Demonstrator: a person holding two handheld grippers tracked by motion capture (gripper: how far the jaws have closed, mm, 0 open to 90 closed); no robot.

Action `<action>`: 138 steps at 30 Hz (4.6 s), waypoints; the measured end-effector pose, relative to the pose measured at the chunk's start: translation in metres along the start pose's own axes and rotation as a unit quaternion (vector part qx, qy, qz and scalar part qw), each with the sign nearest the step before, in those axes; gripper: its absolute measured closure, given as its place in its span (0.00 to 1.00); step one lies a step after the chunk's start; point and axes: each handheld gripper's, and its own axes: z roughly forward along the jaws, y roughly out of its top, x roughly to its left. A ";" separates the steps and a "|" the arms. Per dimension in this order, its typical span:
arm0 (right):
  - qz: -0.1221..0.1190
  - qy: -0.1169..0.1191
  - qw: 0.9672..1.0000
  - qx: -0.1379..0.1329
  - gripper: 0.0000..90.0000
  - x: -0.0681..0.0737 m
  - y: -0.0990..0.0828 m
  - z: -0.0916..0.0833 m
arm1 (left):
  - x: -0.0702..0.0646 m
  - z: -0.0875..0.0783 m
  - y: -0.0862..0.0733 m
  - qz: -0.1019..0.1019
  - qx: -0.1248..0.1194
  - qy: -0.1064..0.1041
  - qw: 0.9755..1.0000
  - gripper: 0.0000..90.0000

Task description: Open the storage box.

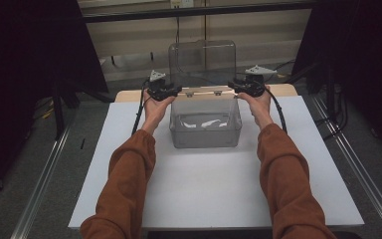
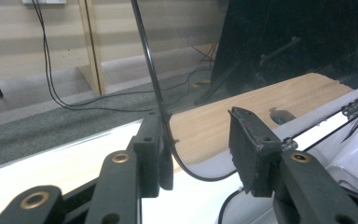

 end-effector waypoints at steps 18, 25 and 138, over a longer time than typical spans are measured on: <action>0.032 -0.011 0.999 0.013 0.69 -0.002 -0.005 0.006 | 0.003 0.003 -0.001 -0.041 0.021 0.002 0.999 0.60; 0.049 -0.007 0.999 0.013 0.65 -0.002 -0.007 0.008 | 0.002 0.005 -0.003 -0.051 0.022 -0.002 0.998 0.55; -0.009 -0.055 0.998 -0.038 0.00 0.041 -0.019 -0.056 | -0.025 -0.062 -0.029 -0.012 -0.062 -0.006 0.998 0.03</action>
